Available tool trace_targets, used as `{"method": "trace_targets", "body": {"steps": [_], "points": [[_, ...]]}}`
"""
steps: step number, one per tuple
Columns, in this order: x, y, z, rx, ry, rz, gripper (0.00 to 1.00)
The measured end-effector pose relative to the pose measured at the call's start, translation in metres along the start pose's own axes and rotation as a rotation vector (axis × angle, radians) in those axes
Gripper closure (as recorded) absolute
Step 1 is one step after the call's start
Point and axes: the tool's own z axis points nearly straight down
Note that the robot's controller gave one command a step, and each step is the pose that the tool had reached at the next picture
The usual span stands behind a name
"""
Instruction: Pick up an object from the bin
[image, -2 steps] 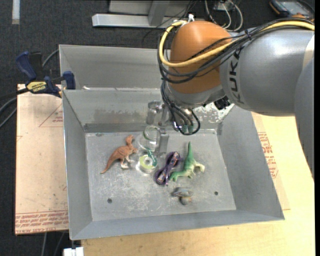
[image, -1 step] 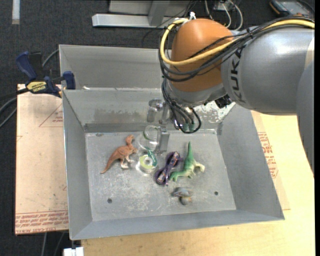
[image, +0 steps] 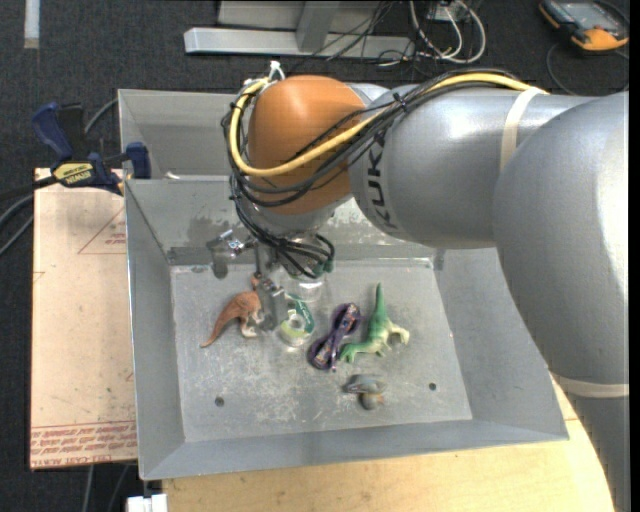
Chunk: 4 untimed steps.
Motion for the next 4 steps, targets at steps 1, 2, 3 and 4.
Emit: {"method": "trace_targets", "body": {"steps": [1,2,3,4], "points": [[0.015,-0.028,-0.003,0.006,-0.008,0.202,0.0],[0.004,-0.022,0.01,0.001,-0.005,-0.305,0.0],[0.021,-0.017,0.071,0.003,-0.012,0.209,0.0],[0.008,-0.026,0.079,-0.002,-0.02,-0.289,1.0]]}}
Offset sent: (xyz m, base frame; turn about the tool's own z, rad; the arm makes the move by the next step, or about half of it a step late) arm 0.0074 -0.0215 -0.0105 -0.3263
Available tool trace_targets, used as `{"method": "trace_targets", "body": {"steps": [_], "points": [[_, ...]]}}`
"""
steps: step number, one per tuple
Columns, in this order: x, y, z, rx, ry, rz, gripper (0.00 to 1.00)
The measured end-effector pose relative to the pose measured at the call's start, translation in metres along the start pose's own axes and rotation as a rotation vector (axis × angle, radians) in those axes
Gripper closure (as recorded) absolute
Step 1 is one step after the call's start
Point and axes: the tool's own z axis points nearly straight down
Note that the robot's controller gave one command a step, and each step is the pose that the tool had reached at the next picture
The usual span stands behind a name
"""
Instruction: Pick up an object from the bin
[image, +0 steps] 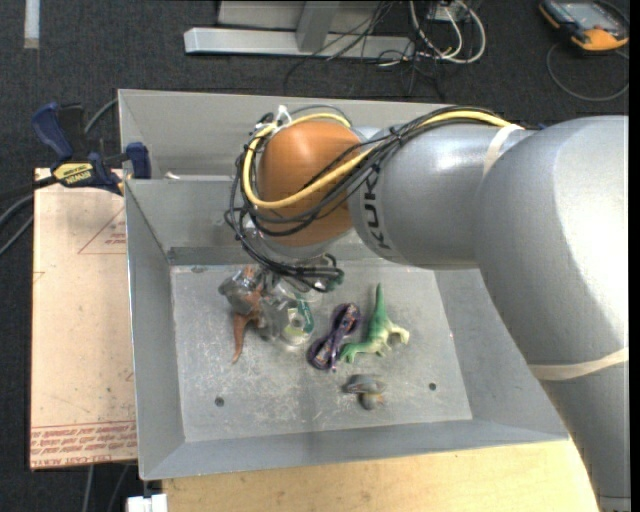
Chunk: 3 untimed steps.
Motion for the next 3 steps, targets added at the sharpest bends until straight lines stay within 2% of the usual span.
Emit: {"method": "trace_targets", "body": {"steps": [3], "points": [[0.001,0.002,-0.012,-0.005,0.004,0.0,1.0]]}}
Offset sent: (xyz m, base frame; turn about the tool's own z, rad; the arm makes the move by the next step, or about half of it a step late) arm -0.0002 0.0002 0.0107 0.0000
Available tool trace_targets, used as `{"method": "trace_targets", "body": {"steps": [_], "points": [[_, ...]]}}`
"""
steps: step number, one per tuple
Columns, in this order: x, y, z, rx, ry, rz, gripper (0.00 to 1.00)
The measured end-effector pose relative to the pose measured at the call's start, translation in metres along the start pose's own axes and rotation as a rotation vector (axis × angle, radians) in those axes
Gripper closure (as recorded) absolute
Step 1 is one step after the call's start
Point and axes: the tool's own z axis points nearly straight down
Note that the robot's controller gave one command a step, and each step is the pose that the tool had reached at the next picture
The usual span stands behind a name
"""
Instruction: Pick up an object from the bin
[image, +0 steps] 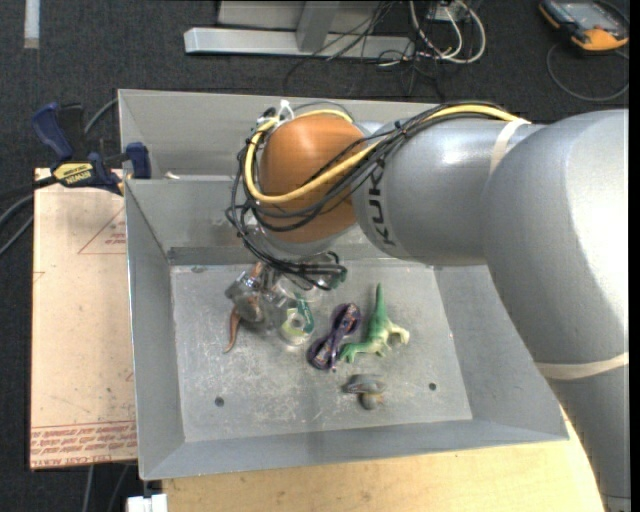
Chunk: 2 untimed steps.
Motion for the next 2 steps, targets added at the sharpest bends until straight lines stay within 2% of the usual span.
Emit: {"method": "trace_targets", "body": {"steps": [2], "points": [[0.001,-0.001,-0.043,0.001,0.002,0.002,1.0]]}}
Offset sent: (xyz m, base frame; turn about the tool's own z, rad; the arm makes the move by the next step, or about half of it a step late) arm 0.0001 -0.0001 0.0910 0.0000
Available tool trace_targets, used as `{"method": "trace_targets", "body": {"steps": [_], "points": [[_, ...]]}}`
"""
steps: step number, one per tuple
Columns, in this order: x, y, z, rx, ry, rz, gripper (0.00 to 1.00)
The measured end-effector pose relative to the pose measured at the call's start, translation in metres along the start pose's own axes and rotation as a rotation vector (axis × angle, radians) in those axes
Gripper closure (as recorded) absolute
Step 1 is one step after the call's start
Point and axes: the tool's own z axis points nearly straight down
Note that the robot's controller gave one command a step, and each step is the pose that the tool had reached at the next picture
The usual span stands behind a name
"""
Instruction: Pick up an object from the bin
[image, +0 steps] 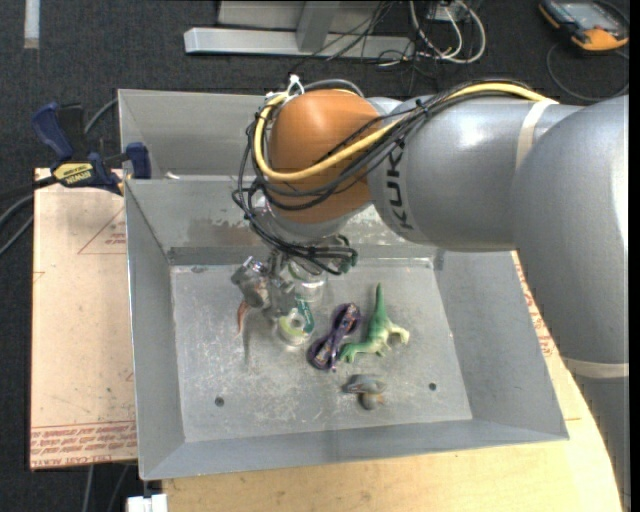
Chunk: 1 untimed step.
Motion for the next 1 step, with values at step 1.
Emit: {"method": "trace_targets", "body": {"steps": [1], "points": [[-0.0017,-0.0002,-0.0225,0.003,-0.005,0.001,1.0]]}}
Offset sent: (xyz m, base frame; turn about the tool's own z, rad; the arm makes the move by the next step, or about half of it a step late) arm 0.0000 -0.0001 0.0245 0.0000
